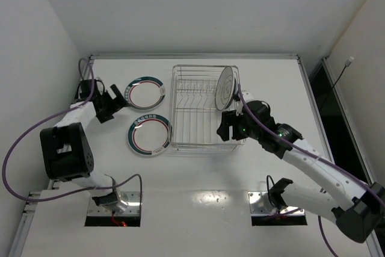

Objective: Load the plates into the dish rack

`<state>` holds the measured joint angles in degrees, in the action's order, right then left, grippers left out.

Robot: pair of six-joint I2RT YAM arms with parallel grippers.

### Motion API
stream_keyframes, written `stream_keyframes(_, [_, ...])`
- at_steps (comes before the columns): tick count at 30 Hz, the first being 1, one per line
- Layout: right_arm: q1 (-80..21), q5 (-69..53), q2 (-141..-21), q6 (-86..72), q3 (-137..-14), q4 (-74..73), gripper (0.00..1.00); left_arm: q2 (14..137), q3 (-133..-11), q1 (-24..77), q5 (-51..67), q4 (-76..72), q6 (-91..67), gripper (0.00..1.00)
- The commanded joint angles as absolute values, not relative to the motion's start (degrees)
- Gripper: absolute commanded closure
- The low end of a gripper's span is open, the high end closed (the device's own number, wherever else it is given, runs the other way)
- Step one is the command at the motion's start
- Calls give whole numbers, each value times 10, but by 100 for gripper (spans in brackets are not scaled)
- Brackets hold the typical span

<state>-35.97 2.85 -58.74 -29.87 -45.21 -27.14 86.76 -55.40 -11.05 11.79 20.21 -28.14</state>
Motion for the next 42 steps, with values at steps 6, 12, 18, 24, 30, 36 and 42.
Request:
stream_keyframes(6, [-373,67,-563,-311,-456,-247,32,984,-574,-164,274,68,-347,3])
stream_keyframes(12, [-373,56,-569,-316,-456,-241,32,1077,-609,-170,354,47,-347,4])
stream_keyframes(18, [-367,51,-555,-316,-446,-241,31,1083,-604,-170,366,35,-347,5])
stream_keyframes(24, [-367,45,-556,-316,-446,-241,30,1094,-604,-170,378,30,-347,11])
stream_keyframes(30, [-367,40,-570,-316,-451,-241,30,1112,-609,-170,413,8,-353,27])
stream_keyframes(36, [-362,40,-575,-316,-451,-241,29,1125,-609,-170,431,1,-359,54])
stream_keyframes(42, [-362,34,-575,-316,-451,-241,29,1125,-621,-170,414,18,-359,81])
